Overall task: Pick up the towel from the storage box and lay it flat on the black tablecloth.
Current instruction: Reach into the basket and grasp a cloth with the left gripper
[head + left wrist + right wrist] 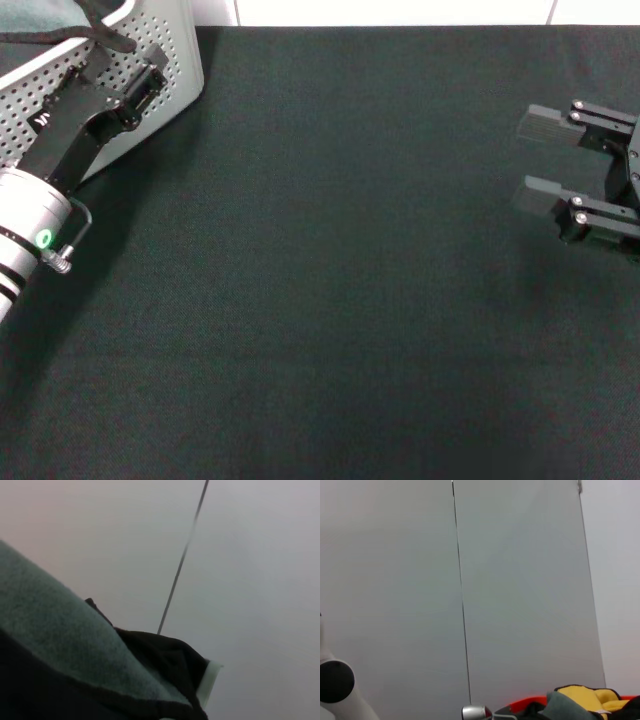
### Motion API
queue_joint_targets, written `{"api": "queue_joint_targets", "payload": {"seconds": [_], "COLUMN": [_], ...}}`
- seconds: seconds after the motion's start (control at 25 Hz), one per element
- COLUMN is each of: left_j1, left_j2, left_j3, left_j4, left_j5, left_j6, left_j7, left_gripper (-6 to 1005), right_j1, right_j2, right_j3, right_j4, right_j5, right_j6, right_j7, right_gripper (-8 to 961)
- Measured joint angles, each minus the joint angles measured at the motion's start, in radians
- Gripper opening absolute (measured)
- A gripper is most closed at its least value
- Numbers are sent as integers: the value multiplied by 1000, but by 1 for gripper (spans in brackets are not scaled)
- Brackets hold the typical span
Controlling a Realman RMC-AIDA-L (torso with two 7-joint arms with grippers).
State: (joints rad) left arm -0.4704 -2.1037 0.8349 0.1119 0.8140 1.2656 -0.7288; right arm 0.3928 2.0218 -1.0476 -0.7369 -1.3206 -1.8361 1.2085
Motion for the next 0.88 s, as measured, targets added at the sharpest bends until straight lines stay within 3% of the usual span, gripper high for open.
{"api": "queue_joint_targets", "payload": {"seconds": [0.88], "left_j1": [9], "left_j2": [0], "left_j3": [-5], "left_j4": [0], "left_j5": [-25], "left_j6": [9], "left_j7": [-274], "left_gripper": [873], "right_j1": [-2], "right_j2": [0], "right_j3": [0], "right_j4": [14], "right_j5": [3], "right_j6": [-5], "right_j7": [-3], "right_gripper": [633]}}
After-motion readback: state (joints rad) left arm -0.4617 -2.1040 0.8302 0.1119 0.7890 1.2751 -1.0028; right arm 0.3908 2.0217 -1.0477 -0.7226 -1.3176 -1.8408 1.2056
